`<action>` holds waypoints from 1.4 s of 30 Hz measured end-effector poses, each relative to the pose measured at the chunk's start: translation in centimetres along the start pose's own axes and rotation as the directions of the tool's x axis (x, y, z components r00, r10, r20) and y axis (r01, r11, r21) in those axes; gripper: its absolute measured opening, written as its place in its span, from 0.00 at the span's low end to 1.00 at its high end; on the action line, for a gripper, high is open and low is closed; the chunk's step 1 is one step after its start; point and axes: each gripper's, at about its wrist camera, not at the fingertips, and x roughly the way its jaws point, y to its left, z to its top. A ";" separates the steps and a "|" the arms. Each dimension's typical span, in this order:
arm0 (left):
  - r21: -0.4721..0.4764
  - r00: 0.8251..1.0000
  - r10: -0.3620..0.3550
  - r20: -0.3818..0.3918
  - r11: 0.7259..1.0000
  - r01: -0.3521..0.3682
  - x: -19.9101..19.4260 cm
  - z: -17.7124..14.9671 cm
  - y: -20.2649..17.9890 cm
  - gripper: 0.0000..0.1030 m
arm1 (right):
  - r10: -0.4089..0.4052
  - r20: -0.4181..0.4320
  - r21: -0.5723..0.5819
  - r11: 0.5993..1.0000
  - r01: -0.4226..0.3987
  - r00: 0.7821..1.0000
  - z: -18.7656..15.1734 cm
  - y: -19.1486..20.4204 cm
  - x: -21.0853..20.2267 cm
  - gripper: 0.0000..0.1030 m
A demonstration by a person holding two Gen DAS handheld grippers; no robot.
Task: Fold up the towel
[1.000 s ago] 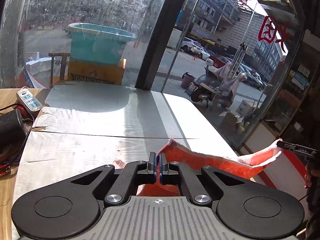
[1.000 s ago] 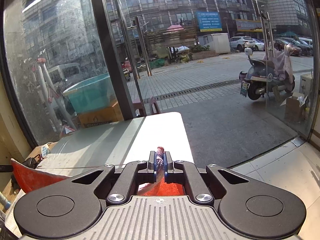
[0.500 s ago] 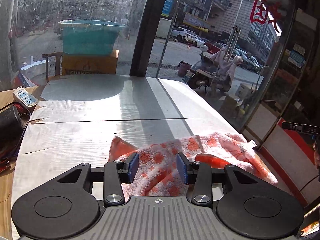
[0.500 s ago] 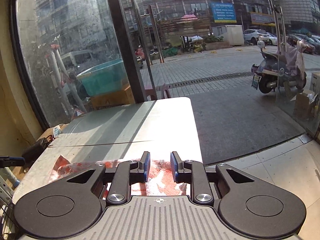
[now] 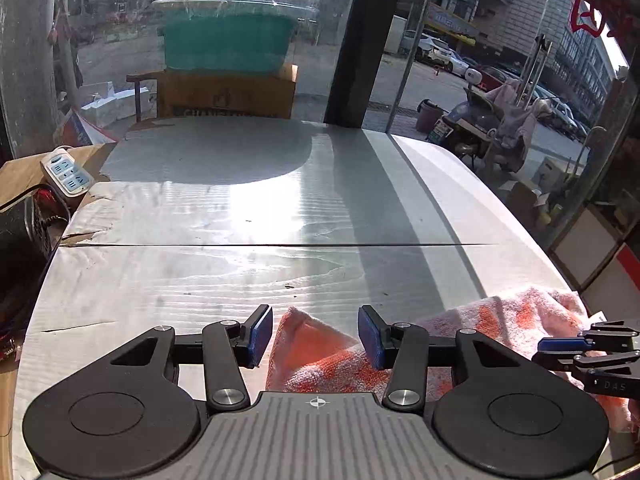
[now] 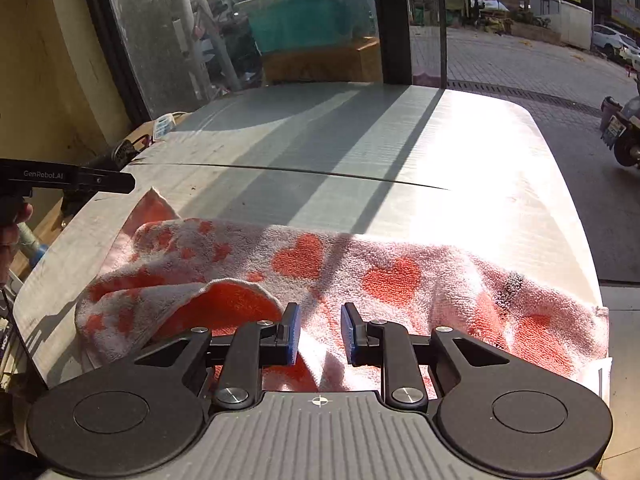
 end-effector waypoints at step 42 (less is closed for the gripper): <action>-0.101 0.972 0.235 0.029 0.968 -0.231 0.0 2.5 3.7 0.30 | -0.248 0.071 0.286 0.933 0.218 0.966 4.5 -8.8 -0.3 0.23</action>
